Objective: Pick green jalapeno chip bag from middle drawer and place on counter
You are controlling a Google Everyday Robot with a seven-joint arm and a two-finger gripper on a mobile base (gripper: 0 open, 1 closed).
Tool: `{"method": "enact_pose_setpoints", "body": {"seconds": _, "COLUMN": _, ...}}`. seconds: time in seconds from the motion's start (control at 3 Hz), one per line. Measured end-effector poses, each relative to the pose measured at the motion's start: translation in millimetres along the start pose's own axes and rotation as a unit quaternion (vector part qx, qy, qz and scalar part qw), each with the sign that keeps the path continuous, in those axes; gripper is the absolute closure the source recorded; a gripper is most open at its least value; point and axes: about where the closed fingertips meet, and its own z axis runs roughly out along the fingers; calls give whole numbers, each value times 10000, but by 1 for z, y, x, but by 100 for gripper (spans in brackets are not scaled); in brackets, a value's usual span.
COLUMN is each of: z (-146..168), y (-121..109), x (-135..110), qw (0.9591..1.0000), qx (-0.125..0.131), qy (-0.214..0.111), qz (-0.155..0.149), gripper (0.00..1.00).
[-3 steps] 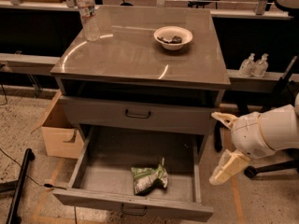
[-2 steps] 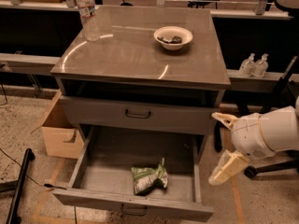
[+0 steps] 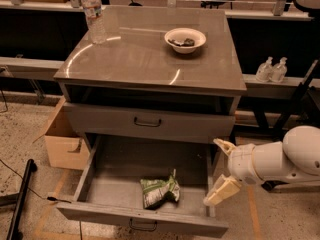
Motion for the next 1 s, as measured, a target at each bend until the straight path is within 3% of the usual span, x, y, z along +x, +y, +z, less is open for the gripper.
{"method": "enact_pose_setpoints", "body": {"seconds": 0.33, "z": 40, "y": -9, "x": 14, "qw": 9997, "qx": -1, "qy": -218, "qz": 57, "gripper": 0}}
{"method": "enact_pose_setpoints", "body": {"seconds": 1.0, "z": 117, "y": -2, "x": 41, "qw": 9983, "qx": -396, "qy": -391, "qz": 194, "gripper": 0}}
